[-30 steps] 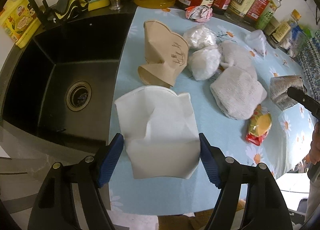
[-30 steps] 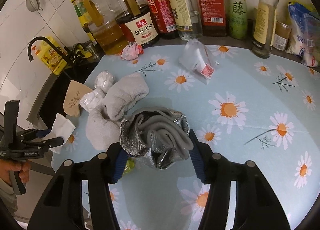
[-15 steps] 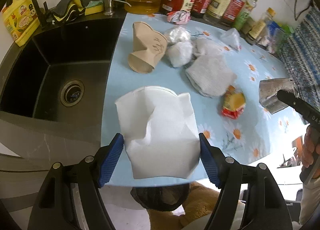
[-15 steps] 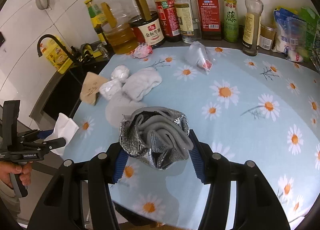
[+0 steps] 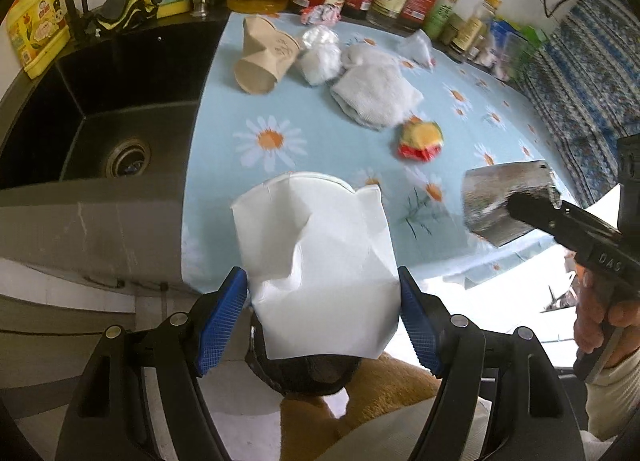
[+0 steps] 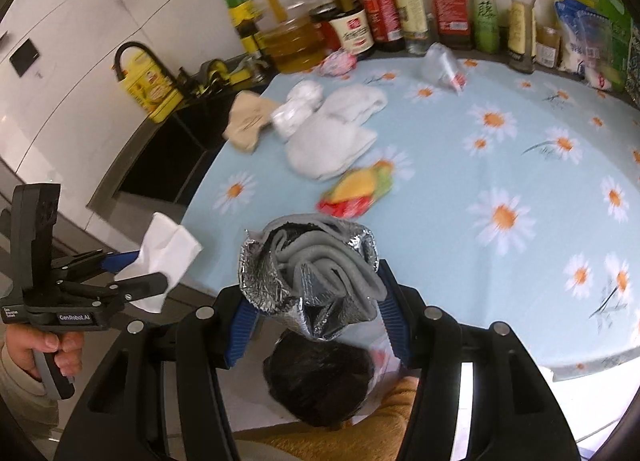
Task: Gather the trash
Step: 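Carry the white cup and foil packet down toward the black trash bin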
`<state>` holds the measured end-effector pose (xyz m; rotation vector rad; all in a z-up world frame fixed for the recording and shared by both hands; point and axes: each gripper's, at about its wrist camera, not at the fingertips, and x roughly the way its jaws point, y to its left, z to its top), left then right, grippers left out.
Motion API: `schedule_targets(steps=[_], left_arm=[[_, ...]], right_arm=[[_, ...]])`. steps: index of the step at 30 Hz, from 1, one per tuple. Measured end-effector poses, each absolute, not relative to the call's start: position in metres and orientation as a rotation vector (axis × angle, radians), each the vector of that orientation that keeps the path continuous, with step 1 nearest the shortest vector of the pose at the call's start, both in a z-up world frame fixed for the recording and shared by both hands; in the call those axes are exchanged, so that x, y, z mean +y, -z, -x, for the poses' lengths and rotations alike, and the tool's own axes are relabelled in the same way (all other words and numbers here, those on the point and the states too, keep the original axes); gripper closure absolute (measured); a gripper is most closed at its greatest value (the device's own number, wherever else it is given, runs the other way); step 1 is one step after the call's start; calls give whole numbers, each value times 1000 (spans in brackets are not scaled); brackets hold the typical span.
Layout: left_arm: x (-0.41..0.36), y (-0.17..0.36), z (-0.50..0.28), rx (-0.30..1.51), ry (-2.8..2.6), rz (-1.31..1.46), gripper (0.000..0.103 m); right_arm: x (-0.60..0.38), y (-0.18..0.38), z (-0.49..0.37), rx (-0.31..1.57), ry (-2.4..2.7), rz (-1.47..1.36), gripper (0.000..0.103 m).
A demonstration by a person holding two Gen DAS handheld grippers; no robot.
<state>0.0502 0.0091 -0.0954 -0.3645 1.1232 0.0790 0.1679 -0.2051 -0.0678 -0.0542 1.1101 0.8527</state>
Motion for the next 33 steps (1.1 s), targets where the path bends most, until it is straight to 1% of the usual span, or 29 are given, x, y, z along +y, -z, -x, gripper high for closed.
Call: schedule_targets(steps=[8,14,24,33], left_arm=[[0,110,-15,1154,-30,399,31],[-4,134,4,1194,-15,430,31],[-11,193,23,1287,12,489,31],[-6,262,34,1384,13,603,31]], right_arm=[[-193,88,-122,1175,-893,76,47],[-191,111,-96,1237,-889,82,47],[-190,173,-69,1378,-825,126,47],[-197,239,-67,1547,-748,40,47]])
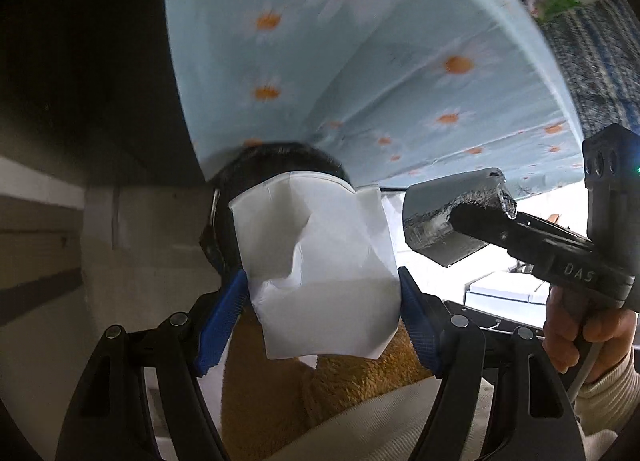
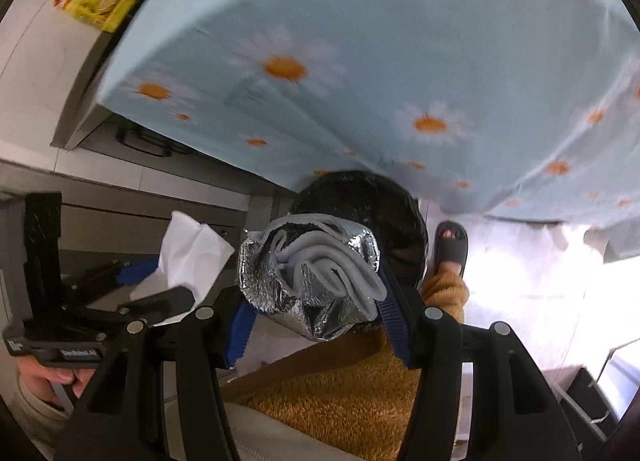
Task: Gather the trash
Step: 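Carry the white cup and foil packet down toward the black trash bin, then open both tools to drop the cup and foil packet into the bin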
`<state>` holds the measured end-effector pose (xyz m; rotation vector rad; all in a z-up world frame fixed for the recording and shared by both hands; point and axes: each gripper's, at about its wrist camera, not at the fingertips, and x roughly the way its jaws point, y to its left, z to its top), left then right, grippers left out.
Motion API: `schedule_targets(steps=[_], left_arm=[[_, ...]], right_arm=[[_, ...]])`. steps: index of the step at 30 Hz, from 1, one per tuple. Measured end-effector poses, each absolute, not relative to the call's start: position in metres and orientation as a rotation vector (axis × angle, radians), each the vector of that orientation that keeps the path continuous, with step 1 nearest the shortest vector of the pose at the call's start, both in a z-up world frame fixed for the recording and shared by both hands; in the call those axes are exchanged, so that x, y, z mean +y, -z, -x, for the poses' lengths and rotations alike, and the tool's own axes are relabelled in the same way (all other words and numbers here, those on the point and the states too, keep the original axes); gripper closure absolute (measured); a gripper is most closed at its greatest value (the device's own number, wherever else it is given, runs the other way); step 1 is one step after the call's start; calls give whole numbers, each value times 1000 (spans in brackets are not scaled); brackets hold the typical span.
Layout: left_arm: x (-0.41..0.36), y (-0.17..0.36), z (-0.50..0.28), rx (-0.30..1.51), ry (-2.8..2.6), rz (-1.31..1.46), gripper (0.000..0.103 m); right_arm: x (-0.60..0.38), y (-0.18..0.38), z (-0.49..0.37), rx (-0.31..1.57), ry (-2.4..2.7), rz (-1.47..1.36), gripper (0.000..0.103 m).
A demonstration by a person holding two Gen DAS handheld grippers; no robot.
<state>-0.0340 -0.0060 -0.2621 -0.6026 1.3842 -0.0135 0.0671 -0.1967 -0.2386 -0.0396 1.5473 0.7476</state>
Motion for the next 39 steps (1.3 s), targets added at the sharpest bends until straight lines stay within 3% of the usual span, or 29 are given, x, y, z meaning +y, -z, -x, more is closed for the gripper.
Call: schedule_targets(steps=[16,19,21,39], left_arm=[[-10,328,26,1474,-11,667,30],[-10,333,22,1503,-27,651,28],[-9,334,20,1503,-39,639,18],[-4,310,19,1463,-49,624,17]], right_arm=[[-204,322,-80,1729,-613,-130,46],[-204,332,-83,1778,-618,-201,38],[-207,336,-86,1781,-587,-212,30],[-223,311,-88,1763,-565,-249,30]])
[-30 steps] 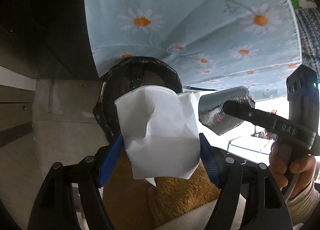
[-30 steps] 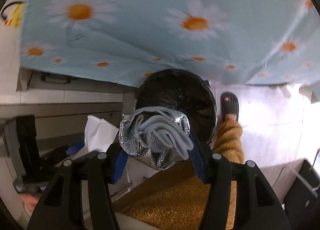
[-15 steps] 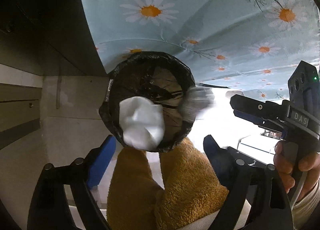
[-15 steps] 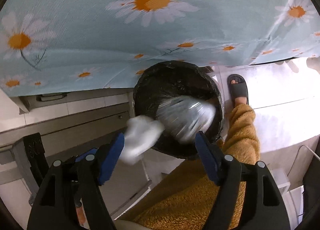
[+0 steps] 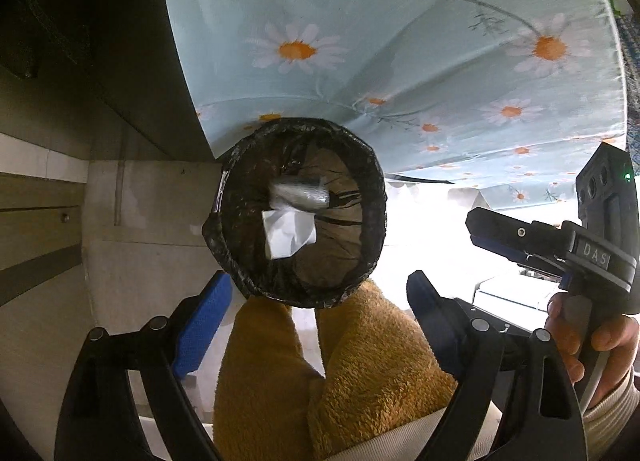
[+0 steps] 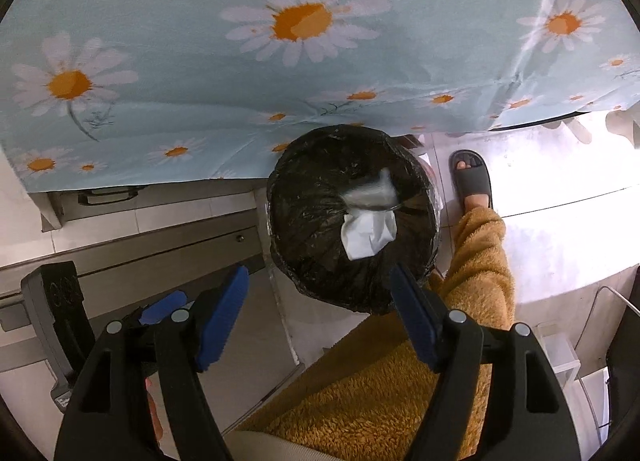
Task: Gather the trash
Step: 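Open both tools to drop the cup and foil packet into the bin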
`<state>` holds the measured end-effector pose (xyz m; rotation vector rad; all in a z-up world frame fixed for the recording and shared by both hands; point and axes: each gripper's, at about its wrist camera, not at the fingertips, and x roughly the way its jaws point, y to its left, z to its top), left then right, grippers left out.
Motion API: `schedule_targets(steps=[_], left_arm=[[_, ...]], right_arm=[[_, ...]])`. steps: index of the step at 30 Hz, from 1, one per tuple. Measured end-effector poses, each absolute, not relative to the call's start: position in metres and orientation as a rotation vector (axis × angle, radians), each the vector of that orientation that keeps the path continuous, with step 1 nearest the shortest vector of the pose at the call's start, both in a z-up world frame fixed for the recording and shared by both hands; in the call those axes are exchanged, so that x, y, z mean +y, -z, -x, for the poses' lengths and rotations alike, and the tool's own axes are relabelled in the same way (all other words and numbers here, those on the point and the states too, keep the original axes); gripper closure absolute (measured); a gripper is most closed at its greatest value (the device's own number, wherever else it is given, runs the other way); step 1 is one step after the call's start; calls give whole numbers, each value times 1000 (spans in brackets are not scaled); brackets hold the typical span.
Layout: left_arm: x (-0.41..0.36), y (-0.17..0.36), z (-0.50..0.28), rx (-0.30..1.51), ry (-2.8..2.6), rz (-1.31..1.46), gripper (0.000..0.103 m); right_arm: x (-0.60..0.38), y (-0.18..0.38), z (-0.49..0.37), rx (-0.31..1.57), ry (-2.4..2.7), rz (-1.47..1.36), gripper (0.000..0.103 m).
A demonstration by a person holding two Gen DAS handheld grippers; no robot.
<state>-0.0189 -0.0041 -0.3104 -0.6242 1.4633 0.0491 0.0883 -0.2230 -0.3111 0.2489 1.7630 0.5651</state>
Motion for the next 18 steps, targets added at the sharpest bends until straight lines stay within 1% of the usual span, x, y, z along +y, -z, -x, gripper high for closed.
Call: schedule_targets(steps=[10,18], left_arm=[[5,271,20,1380,-47,620,17],[10,224,20,1280,-33,576,17]], right_arm=[[-233,267,-92,1660,-573,-248,30],[-236,212,-90,1537,-617,-219,30]])
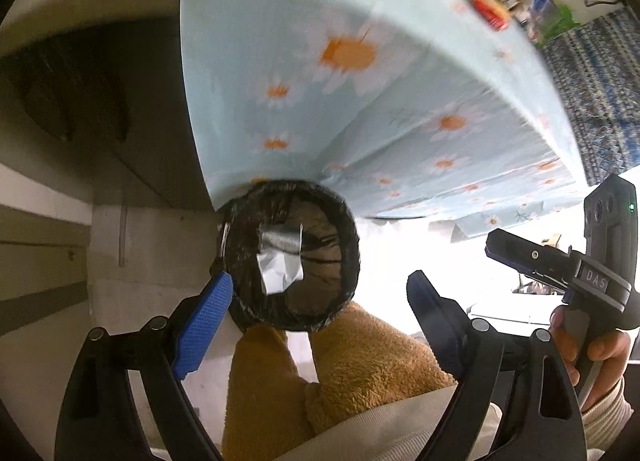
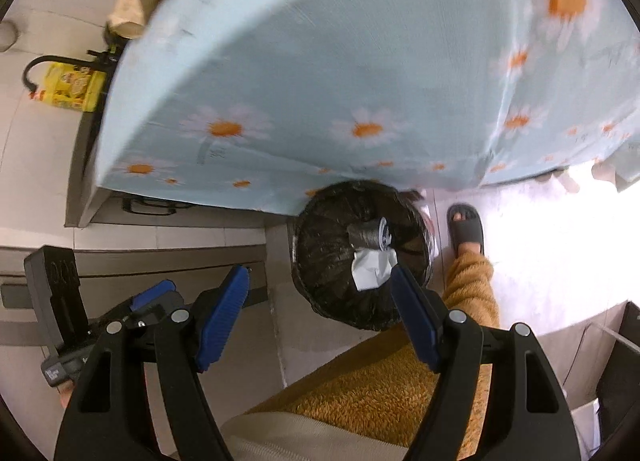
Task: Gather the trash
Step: 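Open both tools to drop the cup and foil packet into the bin, then raise both tools back over the table toward the remaining trash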
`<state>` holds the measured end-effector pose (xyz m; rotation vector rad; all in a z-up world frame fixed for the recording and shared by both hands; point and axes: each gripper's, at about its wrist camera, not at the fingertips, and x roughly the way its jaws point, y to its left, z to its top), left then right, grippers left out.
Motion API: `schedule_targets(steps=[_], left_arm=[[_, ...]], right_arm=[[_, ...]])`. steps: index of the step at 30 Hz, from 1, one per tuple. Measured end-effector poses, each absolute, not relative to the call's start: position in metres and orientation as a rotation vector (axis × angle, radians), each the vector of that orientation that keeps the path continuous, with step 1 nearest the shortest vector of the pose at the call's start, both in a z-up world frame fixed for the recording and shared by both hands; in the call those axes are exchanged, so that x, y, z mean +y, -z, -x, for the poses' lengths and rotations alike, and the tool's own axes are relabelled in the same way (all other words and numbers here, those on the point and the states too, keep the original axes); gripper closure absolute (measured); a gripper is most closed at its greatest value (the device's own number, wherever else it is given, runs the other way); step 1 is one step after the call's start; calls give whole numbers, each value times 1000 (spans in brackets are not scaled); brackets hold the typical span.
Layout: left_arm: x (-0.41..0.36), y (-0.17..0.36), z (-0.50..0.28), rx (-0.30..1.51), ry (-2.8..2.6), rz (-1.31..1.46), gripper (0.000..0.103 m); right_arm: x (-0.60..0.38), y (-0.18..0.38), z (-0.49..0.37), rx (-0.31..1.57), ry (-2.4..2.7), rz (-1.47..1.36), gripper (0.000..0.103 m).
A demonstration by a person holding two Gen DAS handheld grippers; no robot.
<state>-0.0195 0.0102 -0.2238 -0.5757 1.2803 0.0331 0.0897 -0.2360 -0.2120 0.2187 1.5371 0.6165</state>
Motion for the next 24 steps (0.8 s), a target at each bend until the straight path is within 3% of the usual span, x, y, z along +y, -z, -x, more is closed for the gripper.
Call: schedule_targets(steps=[13,24], left_arm=[[22,151,3,1127,-36,484,17],[5,104,-41,1029,-20,431,17]], right_arm=[[-252,106,-114,1223,-641,-126,28],[-252,60,-177,1080,-691,-66,21]])
